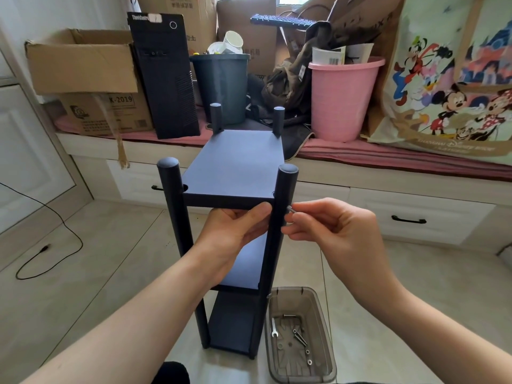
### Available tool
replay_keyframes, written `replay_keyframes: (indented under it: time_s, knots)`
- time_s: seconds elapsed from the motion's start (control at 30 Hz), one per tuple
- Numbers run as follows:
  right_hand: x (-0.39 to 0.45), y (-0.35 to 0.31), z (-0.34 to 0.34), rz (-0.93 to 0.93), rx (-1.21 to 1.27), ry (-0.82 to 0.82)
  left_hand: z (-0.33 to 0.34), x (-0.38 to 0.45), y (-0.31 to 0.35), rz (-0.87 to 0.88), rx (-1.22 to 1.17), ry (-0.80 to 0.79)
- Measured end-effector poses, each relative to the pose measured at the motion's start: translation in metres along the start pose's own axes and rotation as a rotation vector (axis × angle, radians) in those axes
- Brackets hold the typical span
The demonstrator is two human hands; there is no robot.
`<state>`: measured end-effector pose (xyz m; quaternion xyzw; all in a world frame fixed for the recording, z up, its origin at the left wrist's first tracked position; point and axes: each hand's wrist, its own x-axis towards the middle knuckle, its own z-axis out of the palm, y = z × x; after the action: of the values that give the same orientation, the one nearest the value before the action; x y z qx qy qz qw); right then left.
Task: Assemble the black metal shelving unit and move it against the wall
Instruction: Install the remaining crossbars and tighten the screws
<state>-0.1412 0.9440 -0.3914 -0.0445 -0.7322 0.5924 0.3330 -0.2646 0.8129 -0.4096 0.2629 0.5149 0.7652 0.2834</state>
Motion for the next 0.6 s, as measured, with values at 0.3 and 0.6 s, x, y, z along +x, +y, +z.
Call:
replay_keyframes:
  time_s: [0.3, 0.6]
  knots:
    - [0.0023, -0.0038, 0.0013, -0.017, -0.058, 0.008, 0.0022, -0.0028, 0.0021, 0.008, -0.017, -0.02]
    - [0.0047, -0.0029, 0.0023, -0.04, -0.071, 0.0, 0.0044, -0.0042, 0.0051, -0.01, -0.023, 0.002]
